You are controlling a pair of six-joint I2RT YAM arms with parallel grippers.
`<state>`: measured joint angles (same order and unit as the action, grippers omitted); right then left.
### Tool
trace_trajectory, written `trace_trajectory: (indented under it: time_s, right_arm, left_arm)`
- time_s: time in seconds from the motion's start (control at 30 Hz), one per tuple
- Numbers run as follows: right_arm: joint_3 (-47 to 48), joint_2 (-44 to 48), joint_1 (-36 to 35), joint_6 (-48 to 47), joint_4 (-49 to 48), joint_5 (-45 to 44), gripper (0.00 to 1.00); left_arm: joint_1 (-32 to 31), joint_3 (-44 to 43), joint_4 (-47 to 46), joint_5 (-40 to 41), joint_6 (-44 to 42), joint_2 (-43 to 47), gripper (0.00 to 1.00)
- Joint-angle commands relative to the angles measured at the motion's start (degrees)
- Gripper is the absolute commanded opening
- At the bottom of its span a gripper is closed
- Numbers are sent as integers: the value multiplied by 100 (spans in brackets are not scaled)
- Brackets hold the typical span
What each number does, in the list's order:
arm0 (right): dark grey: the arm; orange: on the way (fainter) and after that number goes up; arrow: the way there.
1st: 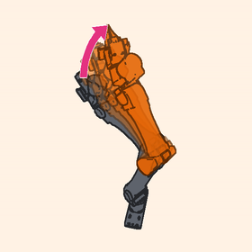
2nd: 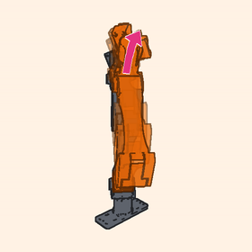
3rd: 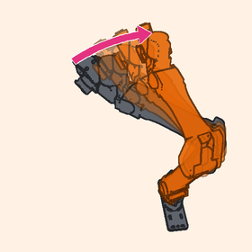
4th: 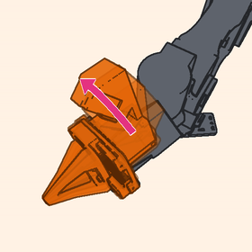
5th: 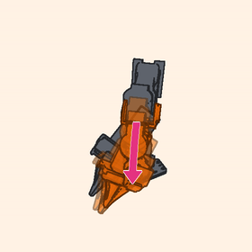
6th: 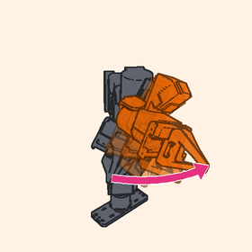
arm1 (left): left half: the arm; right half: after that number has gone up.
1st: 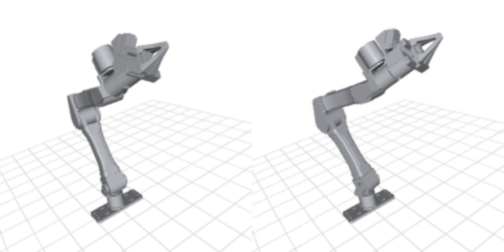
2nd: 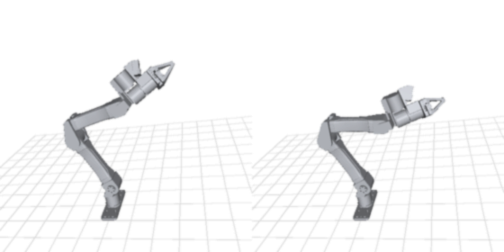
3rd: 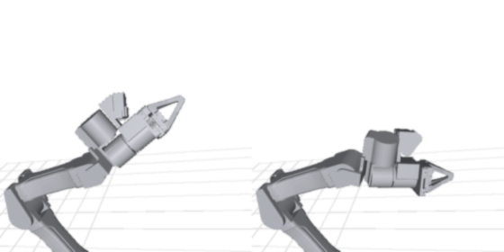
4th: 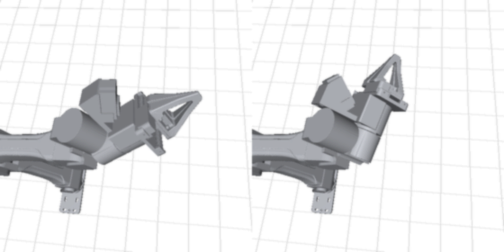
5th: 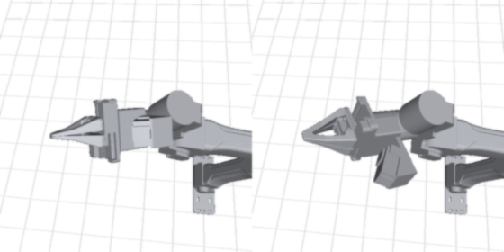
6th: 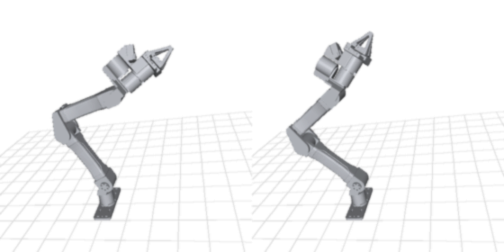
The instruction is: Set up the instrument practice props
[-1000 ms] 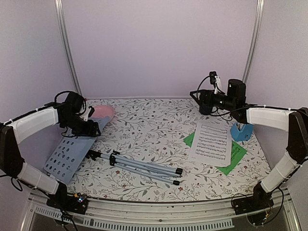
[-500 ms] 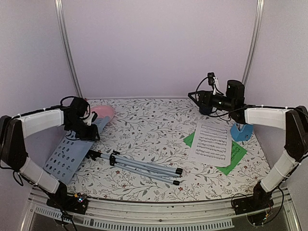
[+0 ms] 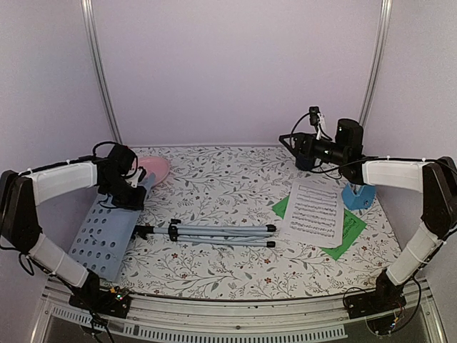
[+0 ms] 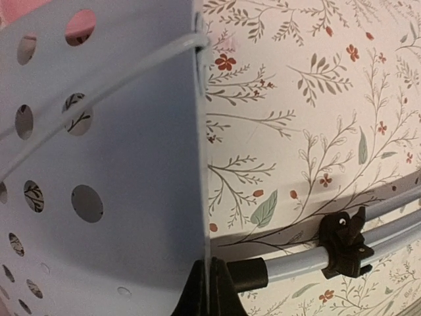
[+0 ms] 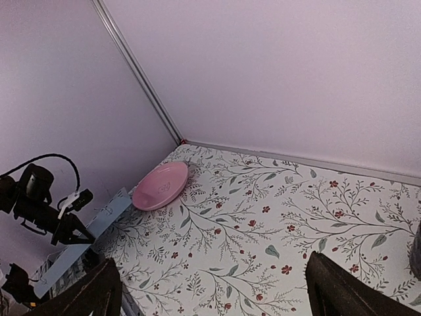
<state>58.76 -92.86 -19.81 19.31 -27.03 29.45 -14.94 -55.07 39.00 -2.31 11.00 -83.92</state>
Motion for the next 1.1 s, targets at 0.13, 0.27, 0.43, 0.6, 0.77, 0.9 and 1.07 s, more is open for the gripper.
trace_trajectory:
  time_s: [0.13,0.27,0.43,0.6,0.77,0.9,1.07]
  right_arm:
    - [-636,415,56,90,-627,-826,99]
    - [-817,656,131,26,-761,-751,99]
    - [-773,628,240,37,-882,-310,99]
    - [-785,655,239,73,-1119,125,99]
    - [-701,652,239,51,-1307,676,99]
    - [-681,728,239,150,-1445,802,99]
    - [-491,760,241,41,-1294,797,99]
  left_arm:
    - [-779,-895,201,1020,-254,228,0]
    - [-1094,-1414,462,1587,-482,244,0]
    - [-1427,-2291,698,2091,-815,285,0]
    - [-1964,-3077,600,2610,-1376,400,0]
    - [-2585,-3275,-19,3175,-2282,655,0]
    - [-3025,-3211,-643,3505,-2962,887,0]
    - [-3634,-2922,-1755,4041,-4119,1202,0]
